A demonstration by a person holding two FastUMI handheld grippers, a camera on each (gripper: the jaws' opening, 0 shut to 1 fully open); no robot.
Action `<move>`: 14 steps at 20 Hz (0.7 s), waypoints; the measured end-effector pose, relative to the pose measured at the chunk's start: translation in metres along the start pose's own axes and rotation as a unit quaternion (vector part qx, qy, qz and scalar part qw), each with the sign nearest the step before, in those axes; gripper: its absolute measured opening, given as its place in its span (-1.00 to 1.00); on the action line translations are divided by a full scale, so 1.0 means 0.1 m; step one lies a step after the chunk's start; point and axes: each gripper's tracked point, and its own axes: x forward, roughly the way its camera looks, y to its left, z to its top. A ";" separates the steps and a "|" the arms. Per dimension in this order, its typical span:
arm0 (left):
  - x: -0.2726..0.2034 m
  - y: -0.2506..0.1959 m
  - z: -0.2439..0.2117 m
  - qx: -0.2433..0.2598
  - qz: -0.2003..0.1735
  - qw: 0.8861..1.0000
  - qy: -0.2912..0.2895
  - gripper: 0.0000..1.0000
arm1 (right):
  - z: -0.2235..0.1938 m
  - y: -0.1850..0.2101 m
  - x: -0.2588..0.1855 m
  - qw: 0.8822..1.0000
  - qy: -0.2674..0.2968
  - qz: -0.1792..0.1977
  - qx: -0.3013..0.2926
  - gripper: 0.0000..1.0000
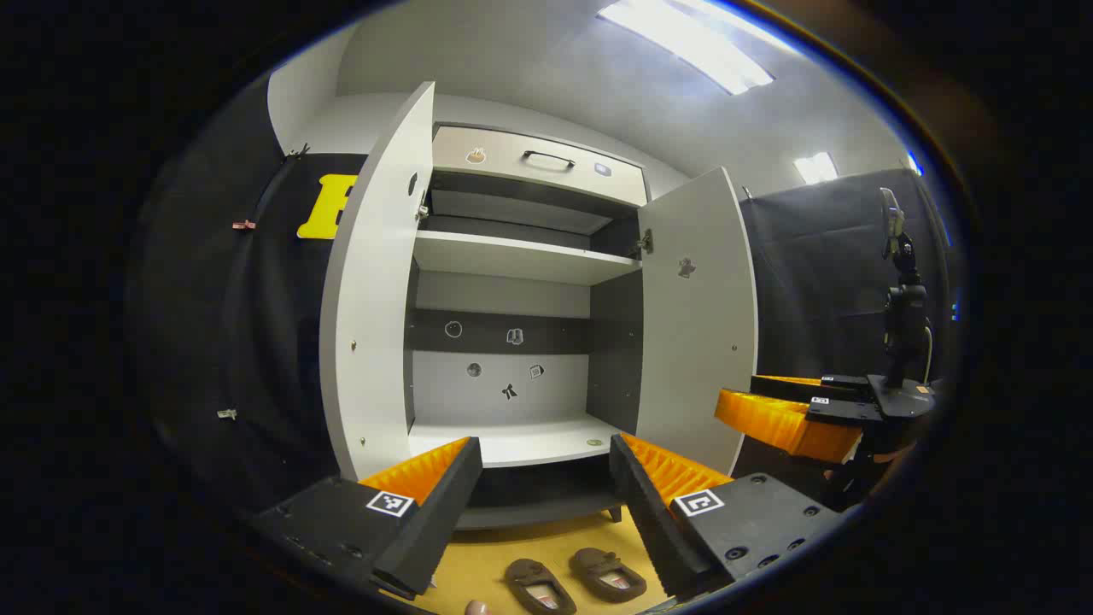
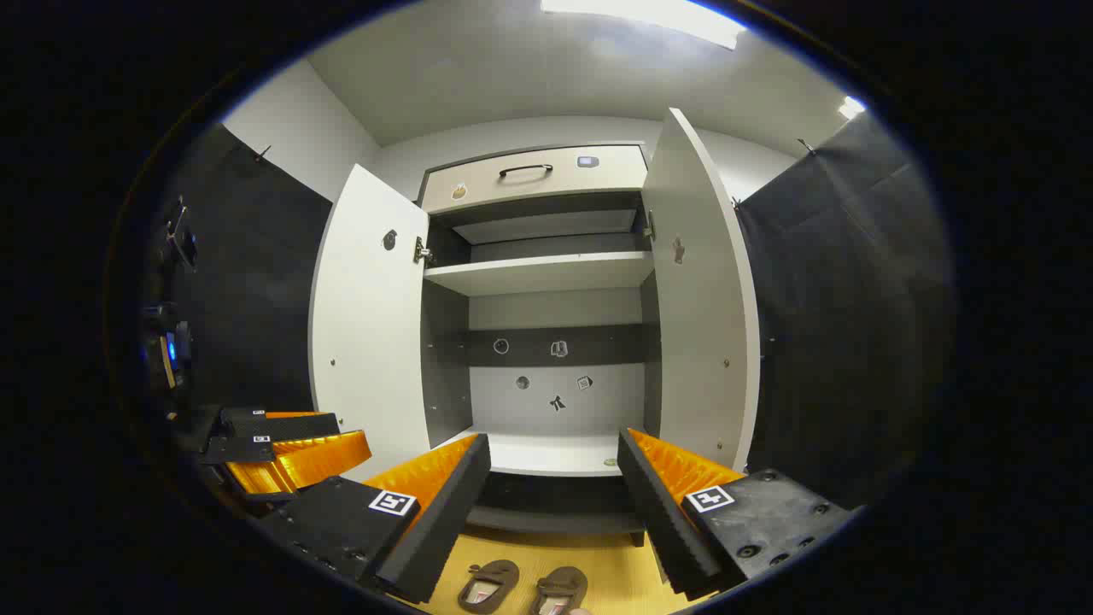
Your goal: Grab one shoe with the right hand and put it into the shoe cabinet, grab the other shoe with the left hand and put it into the shoe cabinet; then close the right door with the right hand and the left door with the left hand.
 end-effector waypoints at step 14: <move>-0.03 -0.02 -0.11 0.006 -0.018 1.000 0.012 0.89 | -0.14 0.00 -0.07 0.999 0.024 -0.021 -0.010 0.97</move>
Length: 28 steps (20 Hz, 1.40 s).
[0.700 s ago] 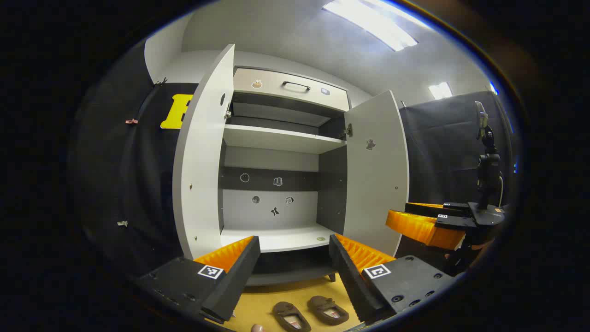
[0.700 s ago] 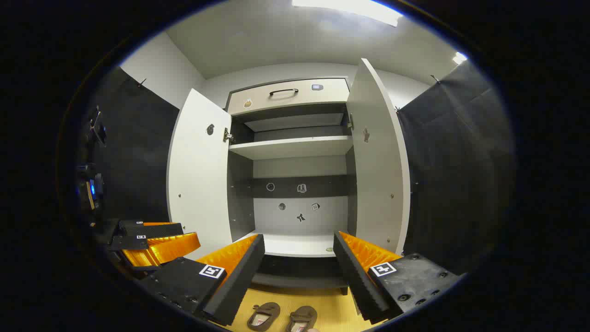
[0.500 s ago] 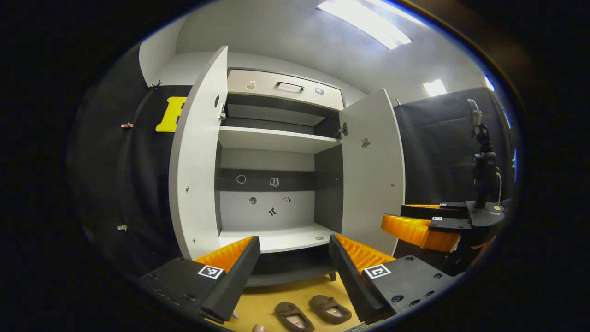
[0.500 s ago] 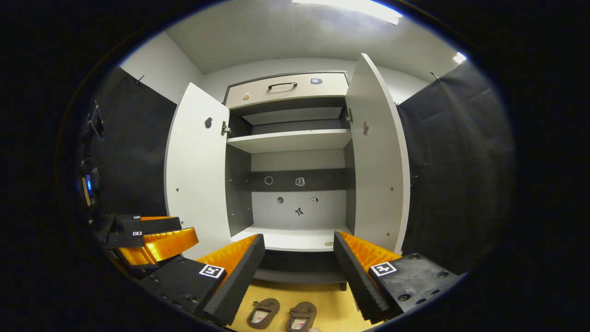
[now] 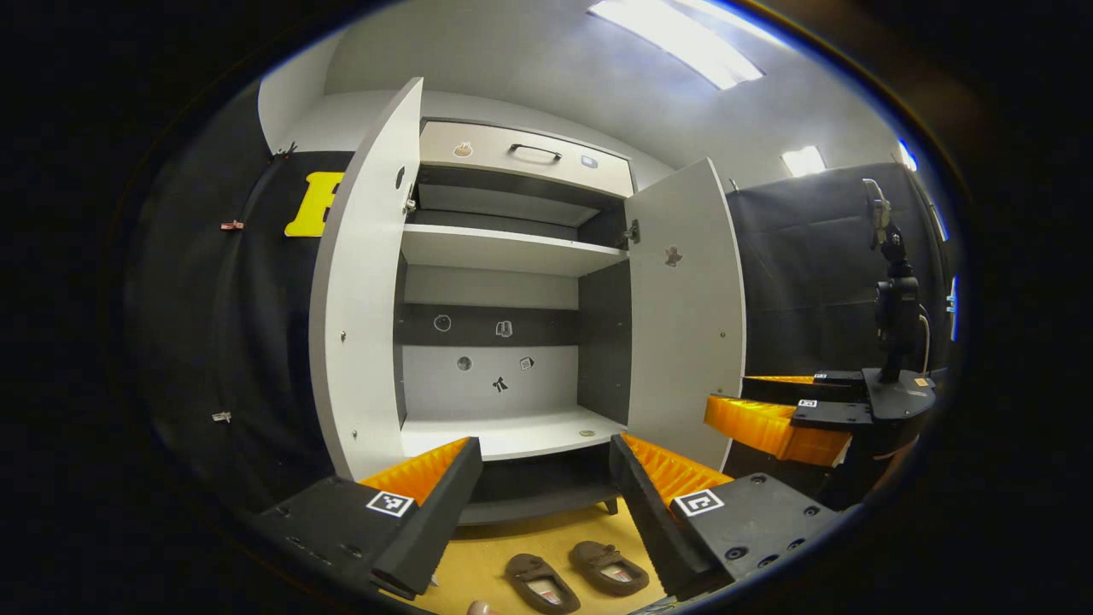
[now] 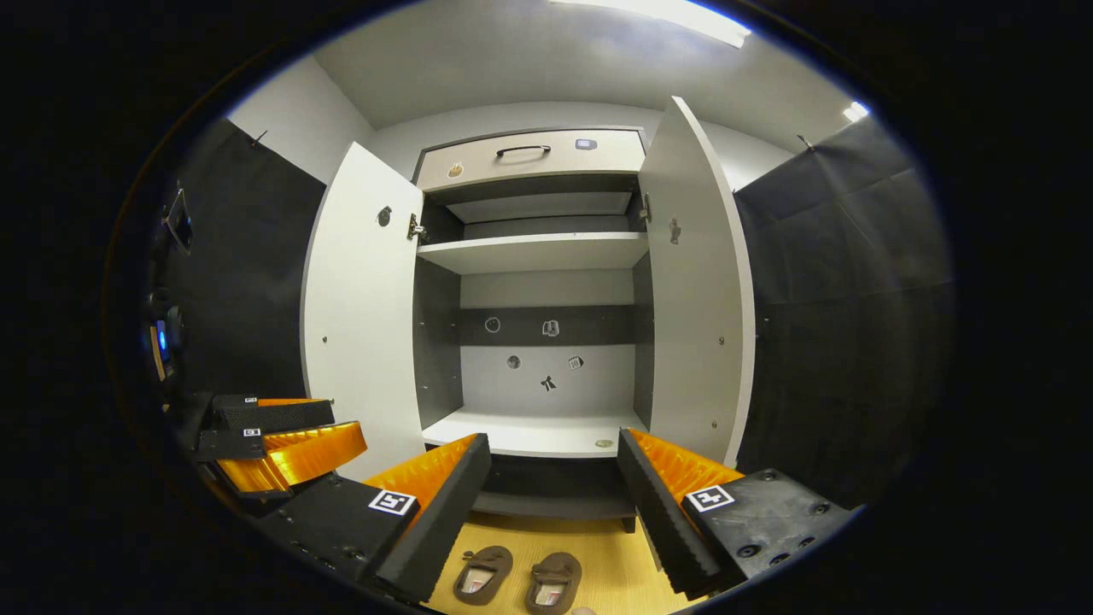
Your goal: Grab one shoe with the right hand and put it into the shoe cabinet, grab the other shoe with the left hand and put it into the shoe cabinet; then close the right door with the right hand and the left door with the left hand.
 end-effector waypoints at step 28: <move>0.06 0.51 -0.27 -0.028 0.012 1.000 -0.003 0.90 | -3.09 0.24 0.08 0.956 0.292 -0.020 0.028 0.97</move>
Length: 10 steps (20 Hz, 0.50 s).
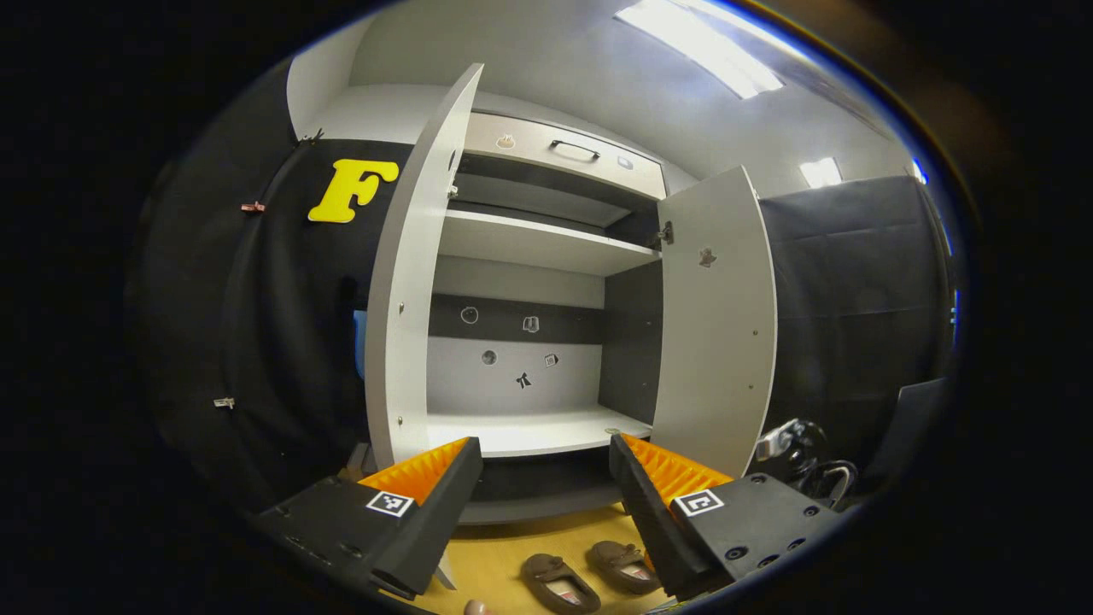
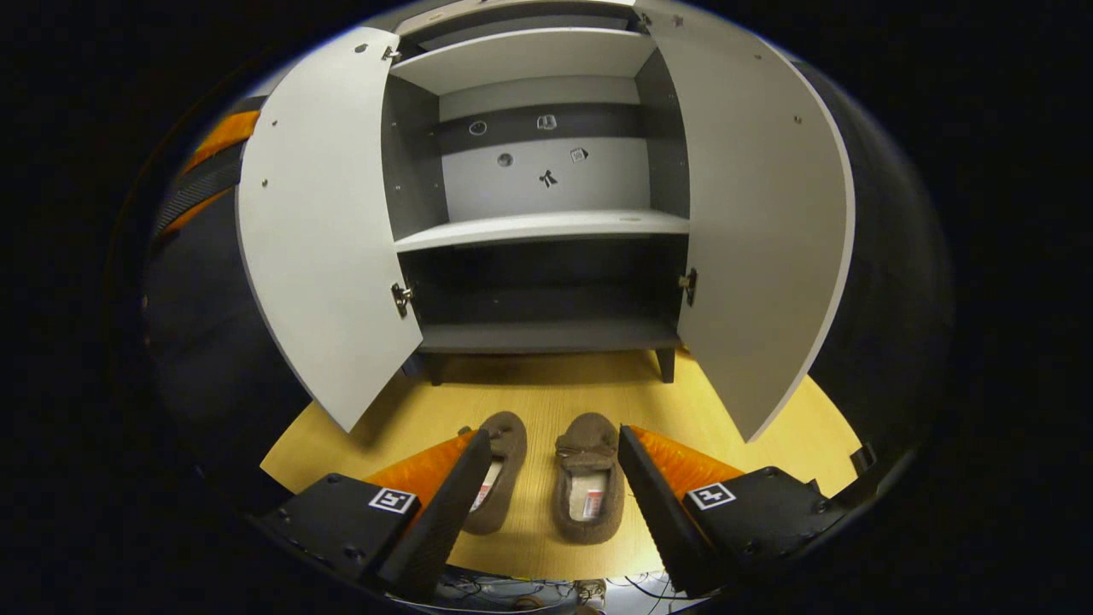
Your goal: Grab one shoe with the right hand and put it into the shoe cabinet, grab the other shoe with the left hand and put it into the shoe cabinet; then close the right door with the right hand and the left door with the left hand.
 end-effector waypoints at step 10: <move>0.31 -0.11 -0.27 -0.011 -0.001 1.000 0.022 0.90 | -1.05 -0.03 0.75 0.993 0.115 0.016 -0.009 0.49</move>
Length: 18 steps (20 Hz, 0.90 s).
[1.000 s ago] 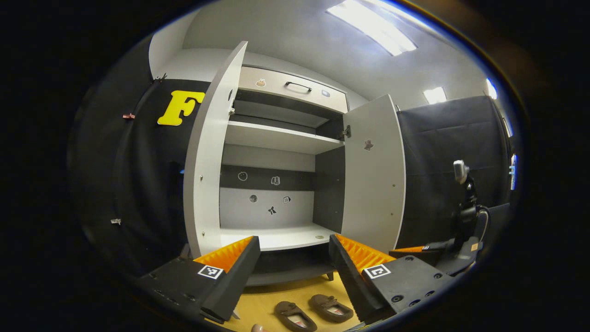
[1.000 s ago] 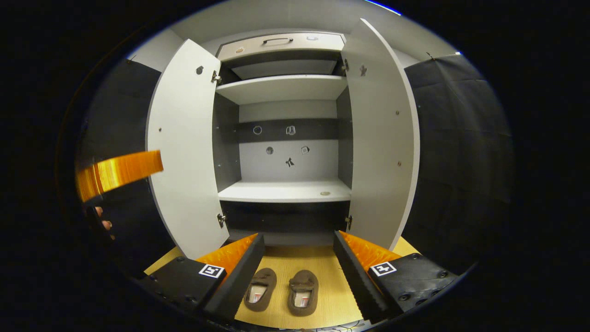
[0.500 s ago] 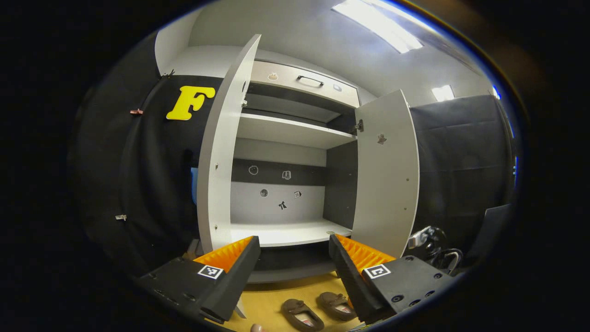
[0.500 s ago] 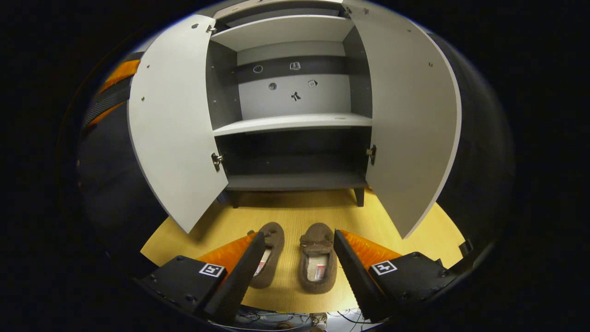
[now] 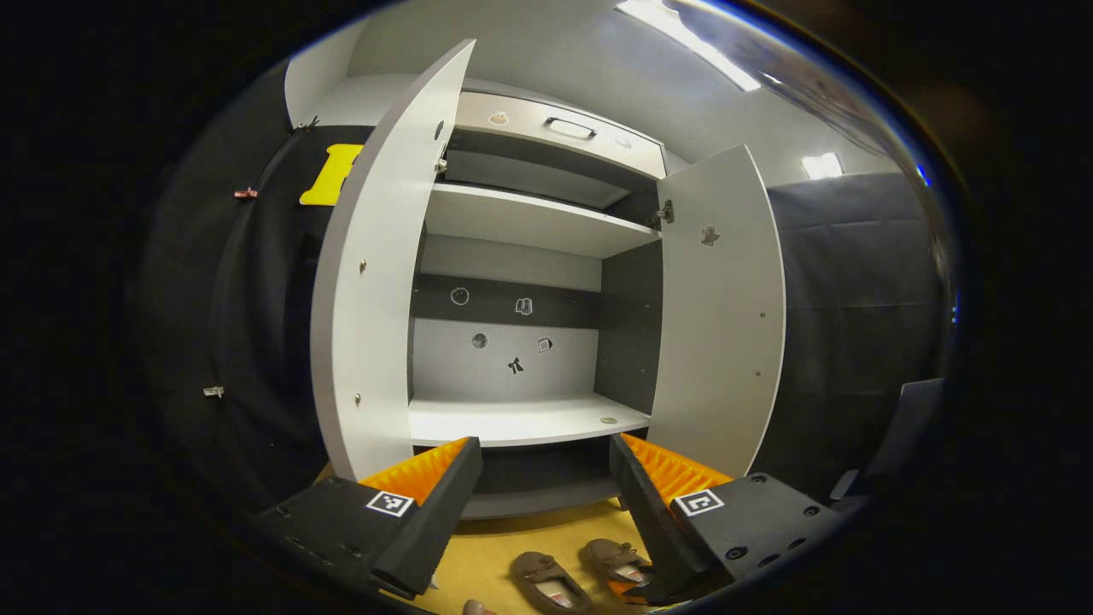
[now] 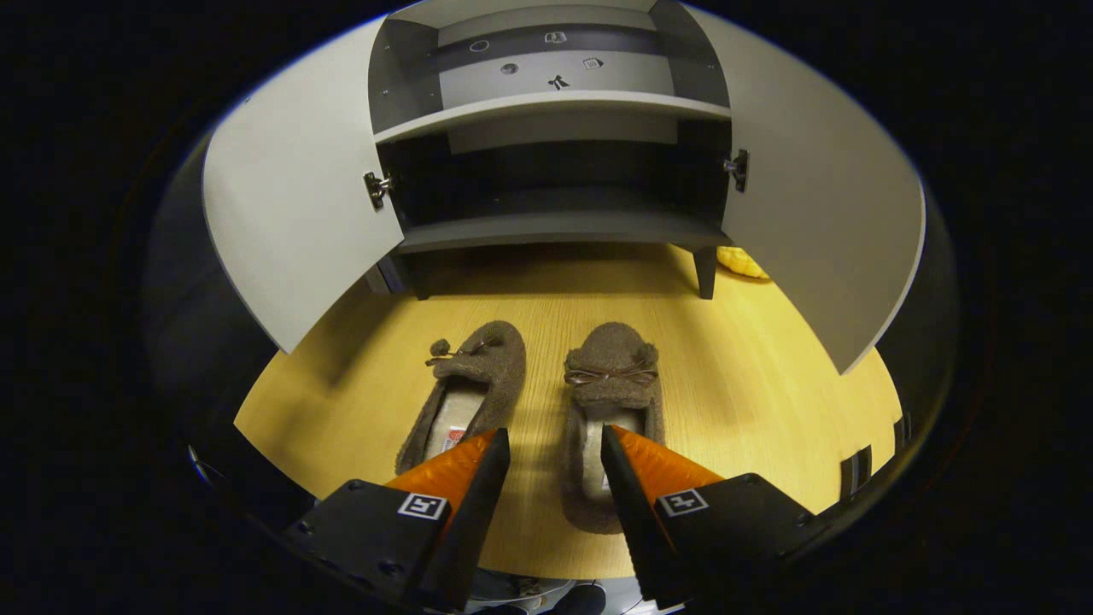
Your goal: Grab one shoe with the right hand and put it into the shoe cabinet, grab the other shoe with the left hand and put it into the shoe cabinet; then close the right door with the right hand and the left door with the left hand.
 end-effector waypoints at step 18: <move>0.49 0.18 -0.45 0.010 0.009 0.999 0.053 0.91 | 0.03 -0.24 0.95 0.999 0.012 -0.036 -0.019 -0.19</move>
